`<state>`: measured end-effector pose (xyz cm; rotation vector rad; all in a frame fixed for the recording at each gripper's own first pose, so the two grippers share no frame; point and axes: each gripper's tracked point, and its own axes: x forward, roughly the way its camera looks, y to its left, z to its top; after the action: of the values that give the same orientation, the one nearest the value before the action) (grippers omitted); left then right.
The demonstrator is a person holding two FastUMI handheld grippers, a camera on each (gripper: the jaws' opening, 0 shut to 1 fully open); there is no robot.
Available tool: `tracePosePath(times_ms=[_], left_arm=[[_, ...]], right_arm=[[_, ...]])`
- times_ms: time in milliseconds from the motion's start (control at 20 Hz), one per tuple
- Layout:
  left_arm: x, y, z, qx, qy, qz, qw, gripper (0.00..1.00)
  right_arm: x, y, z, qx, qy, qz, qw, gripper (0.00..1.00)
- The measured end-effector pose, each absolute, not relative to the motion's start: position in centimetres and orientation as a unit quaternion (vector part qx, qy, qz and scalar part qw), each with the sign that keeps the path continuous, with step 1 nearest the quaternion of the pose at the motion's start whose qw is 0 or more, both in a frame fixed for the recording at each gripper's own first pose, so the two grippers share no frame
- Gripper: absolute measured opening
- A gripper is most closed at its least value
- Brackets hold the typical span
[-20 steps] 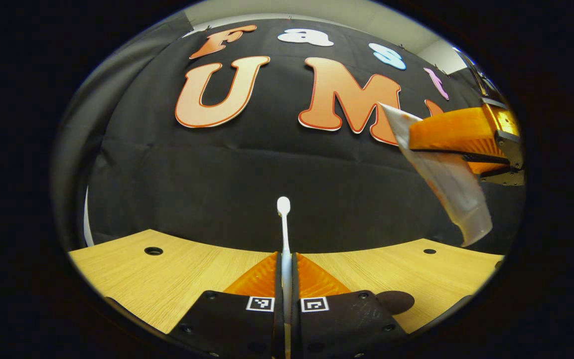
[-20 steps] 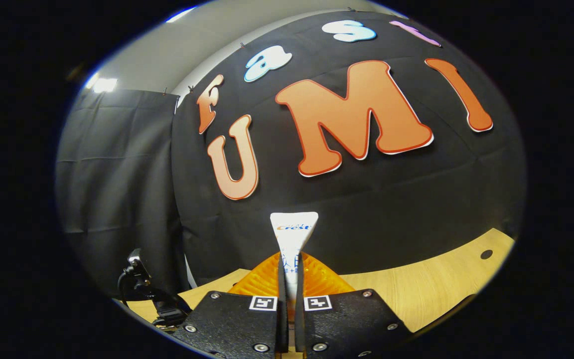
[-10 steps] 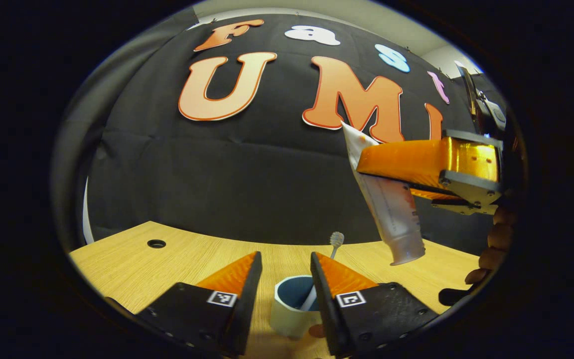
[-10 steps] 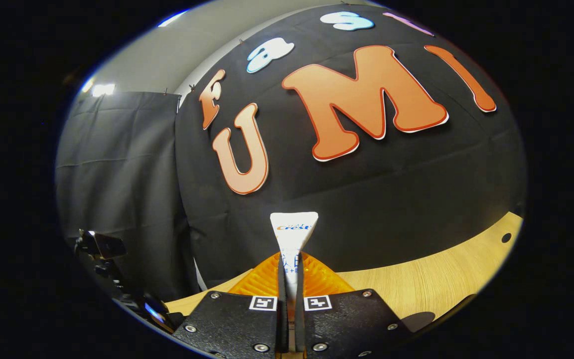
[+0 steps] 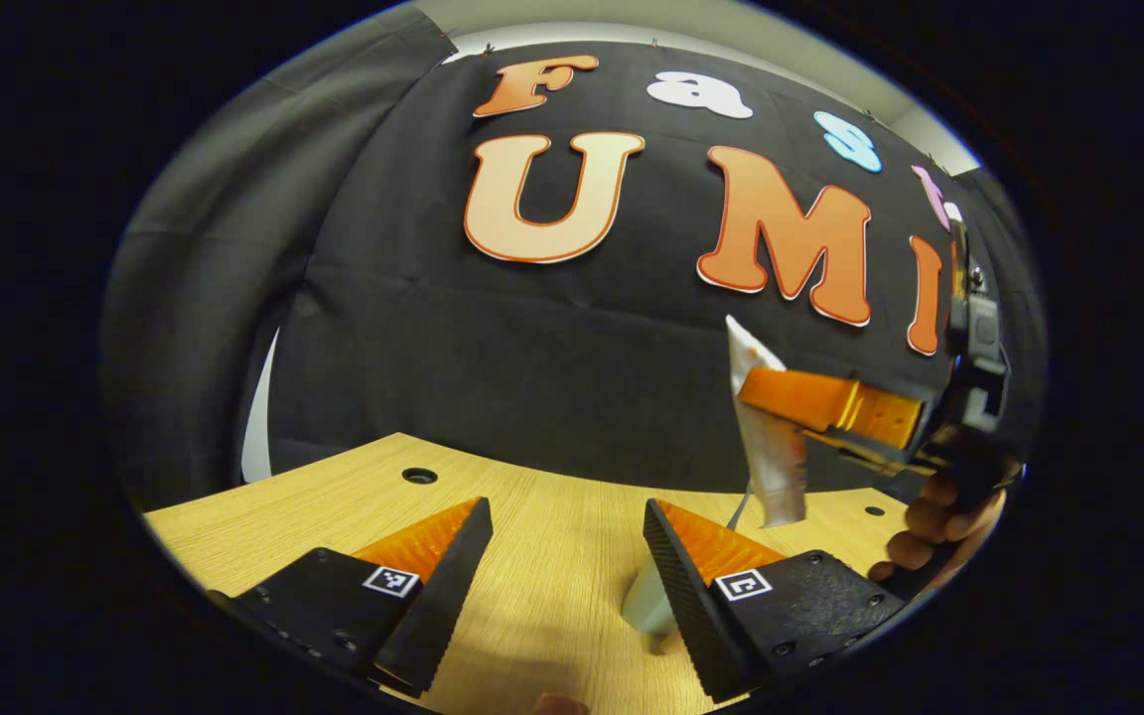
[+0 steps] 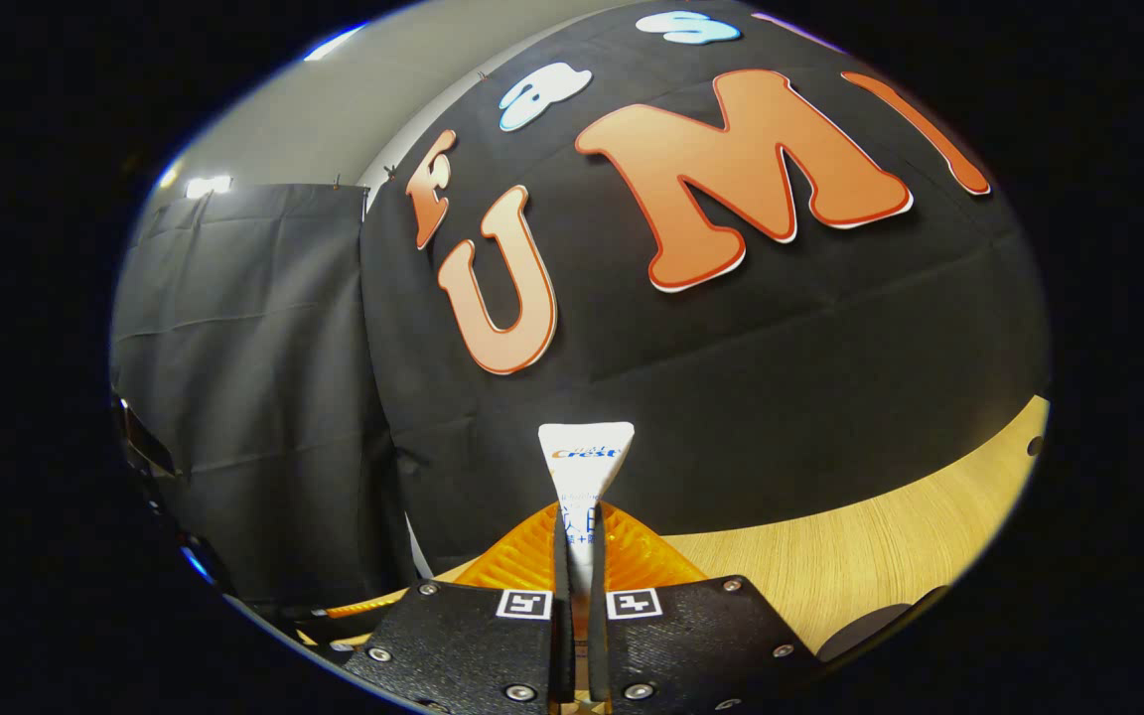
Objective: Put the toothbrush and toothpaste on the desktop into the cup, then pick up the cup and place it on the coaster on the desktop.
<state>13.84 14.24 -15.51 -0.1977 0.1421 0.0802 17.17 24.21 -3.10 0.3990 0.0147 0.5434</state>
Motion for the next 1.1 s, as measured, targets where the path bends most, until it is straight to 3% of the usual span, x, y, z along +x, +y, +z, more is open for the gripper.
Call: tracePosePath(times_ms=[100,150,350,1100], left_arm=[[12.6,15.4,-14.2,-0.071,0.057,0.064,0.994,0.93],[12.5,16.0,-13.6,-0.066,0.048,0.072,0.994,0.98],[10.7,16.6,-12.5,-0.062,0.038,0.076,0.994,0.97],[8.8,12.9,-14.1,-0.040,0.054,0.053,0.996,0.98]], right_arm=[[17.5,25.1,-4.1,0.201,0.017,0.268,0.942,0.06],[17.5,25.5,-4.4,0.203,0.019,0.271,0.941,0.06],[18.7,26.4,-6.1,0.196,0.029,0.265,0.944,0.06],[16.6,24.8,-10.7,0.101,0.072,0.233,0.965,0.16]])
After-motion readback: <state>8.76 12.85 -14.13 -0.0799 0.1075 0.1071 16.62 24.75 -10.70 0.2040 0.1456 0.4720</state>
